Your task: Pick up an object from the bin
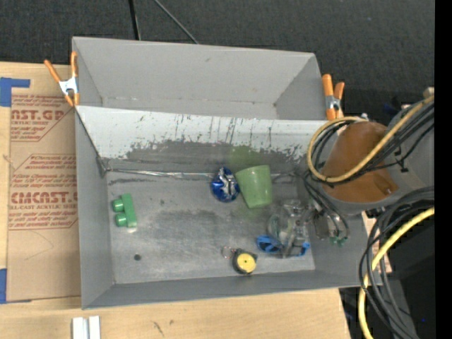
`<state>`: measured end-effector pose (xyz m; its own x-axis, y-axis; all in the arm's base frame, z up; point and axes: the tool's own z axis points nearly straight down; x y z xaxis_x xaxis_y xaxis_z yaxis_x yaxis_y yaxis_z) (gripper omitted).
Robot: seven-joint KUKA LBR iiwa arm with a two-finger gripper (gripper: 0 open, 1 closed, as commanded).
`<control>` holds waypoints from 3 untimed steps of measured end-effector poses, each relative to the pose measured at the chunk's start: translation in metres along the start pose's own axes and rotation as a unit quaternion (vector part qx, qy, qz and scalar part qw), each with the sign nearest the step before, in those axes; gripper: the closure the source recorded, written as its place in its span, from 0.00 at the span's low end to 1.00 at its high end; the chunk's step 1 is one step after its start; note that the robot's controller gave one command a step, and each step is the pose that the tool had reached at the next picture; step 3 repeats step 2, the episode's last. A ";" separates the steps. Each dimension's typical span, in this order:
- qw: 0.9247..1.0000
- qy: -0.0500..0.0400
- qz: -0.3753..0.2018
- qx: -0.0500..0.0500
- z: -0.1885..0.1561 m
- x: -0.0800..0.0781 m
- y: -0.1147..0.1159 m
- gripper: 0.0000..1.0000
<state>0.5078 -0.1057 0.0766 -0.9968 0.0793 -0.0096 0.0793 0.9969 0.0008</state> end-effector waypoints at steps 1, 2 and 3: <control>1.000 0.001 -0.001 0.001 -0.105 0.009 0.000 1.00; 1.000 0.000 0.011 0.001 -0.156 -0.028 -0.023 1.00; 1.000 0.000 0.011 0.001 -0.156 -0.028 -0.023 1.00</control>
Offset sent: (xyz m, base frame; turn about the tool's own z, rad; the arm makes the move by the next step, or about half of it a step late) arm -0.0117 0.0002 0.1009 -0.0011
